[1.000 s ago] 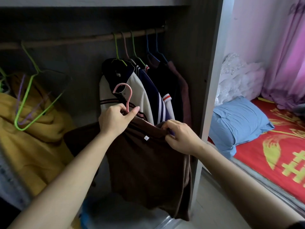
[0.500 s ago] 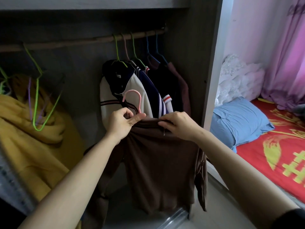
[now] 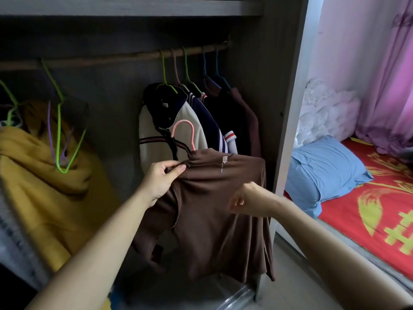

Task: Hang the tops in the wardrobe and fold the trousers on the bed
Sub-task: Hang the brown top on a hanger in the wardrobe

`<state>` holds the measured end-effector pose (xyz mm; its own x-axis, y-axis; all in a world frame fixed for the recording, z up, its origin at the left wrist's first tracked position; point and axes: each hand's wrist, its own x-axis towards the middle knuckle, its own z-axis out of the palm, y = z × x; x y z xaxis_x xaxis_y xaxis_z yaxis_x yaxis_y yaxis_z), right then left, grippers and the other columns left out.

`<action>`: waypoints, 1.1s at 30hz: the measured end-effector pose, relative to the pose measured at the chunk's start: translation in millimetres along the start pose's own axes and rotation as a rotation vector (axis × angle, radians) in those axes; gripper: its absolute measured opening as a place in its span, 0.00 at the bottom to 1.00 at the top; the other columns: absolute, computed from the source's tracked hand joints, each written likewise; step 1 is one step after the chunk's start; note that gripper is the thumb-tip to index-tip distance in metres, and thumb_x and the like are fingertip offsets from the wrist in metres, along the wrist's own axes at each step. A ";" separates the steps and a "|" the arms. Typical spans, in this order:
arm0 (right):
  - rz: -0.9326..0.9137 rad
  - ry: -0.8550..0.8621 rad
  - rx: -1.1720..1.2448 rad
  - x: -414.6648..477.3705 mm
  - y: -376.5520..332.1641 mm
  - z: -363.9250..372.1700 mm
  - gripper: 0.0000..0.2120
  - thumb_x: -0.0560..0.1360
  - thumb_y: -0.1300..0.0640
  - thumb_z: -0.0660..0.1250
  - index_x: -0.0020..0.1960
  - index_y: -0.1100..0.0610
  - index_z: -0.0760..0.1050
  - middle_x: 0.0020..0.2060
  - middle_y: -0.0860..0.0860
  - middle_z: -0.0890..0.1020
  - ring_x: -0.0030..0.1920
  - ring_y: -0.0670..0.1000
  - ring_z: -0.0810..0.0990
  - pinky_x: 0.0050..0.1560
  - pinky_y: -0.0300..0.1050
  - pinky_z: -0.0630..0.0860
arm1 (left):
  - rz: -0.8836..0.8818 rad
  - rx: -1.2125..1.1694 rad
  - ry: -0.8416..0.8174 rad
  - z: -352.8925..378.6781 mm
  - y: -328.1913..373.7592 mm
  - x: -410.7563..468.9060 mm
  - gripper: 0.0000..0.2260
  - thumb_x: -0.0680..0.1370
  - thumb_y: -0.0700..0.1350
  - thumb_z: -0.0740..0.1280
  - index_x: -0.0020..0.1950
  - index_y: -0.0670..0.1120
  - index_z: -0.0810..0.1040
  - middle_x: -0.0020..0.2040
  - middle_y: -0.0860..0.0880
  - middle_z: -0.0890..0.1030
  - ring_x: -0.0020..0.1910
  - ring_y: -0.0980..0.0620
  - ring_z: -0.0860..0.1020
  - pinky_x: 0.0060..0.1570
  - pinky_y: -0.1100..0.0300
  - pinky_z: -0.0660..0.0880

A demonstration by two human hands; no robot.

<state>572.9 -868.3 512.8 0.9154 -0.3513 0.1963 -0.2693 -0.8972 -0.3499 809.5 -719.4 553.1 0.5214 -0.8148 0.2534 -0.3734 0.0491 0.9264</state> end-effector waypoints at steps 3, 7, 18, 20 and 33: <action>0.093 0.373 0.018 -3.4 2.7 10.3 0.05 0.74 0.57 0.70 0.50 0.52 0.82 0.45 0.49 0.81 0.45 0.51 0.80 0.44 0.48 0.78 | 0.031 -0.015 0.007 -4.1 2.2 0.2 0.04 0.76 0.44 0.73 0.49 0.46 0.85 0.45 0.44 0.85 0.45 0.55 0.79 0.51 0.62 0.74; 0.219 0.718 0.036 9.2 -2.9 -4.9 0.23 0.79 0.48 0.66 0.73 0.50 0.69 0.66 0.49 0.72 0.61 0.51 0.73 0.55 0.48 0.74 | 0.044 -0.074 0.027 0.2 6.7 -1.6 0.06 0.72 0.48 0.75 0.45 0.47 0.86 0.40 0.52 0.85 0.41 0.59 0.80 0.46 0.68 0.74; 0.175 0.650 -0.196 18.3 -8.6 17.9 0.12 0.79 0.57 0.65 0.61 0.53 0.79 0.51 0.50 0.81 0.53 0.55 0.79 0.41 0.50 0.78 | -0.123 -0.343 0.119 12.1 17.0 -1.5 0.11 0.73 0.44 0.75 0.54 0.42 0.85 0.50 0.44 0.86 0.54 0.47 0.83 0.62 0.52 0.76; 0.257 0.808 0.001 21.1 -8.9 22.3 0.13 0.79 0.51 0.66 0.62 0.53 0.76 0.55 0.50 0.78 0.52 0.54 0.79 0.42 0.47 0.77 | -0.114 -0.355 0.110 12.0 21.7 -0.1 0.11 0.73 0.44 0.75 0.54 0.42 0.85 0.50 0.44 0.86 0.54 0.48 0.83 0.61 0.54 0.77; 0.089 0.856 -0.214 26.7 -4.3 7.1 0.09 0.76 0.58 0.71 0.55 0.51 0.82 0.44 0.47 0.83 0.45 0.52 0.80 0.38 0.42 0.74 | -0.126 -0.344 0.197 18.7 24.5 1.8 0.06 0.72 0.44 0.76 0.47 0.46 0.87 0.47 0.45 0.86 0.50 0.49 0.84 0.58 0.56 0.77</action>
<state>600.6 -871.9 513.1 0.3733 -0.4250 0.8246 -0.4577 -0.8576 -0.2347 786.9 -730.4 571.0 0.6958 -0.7023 0.1500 -0.0370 0.1735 0.9841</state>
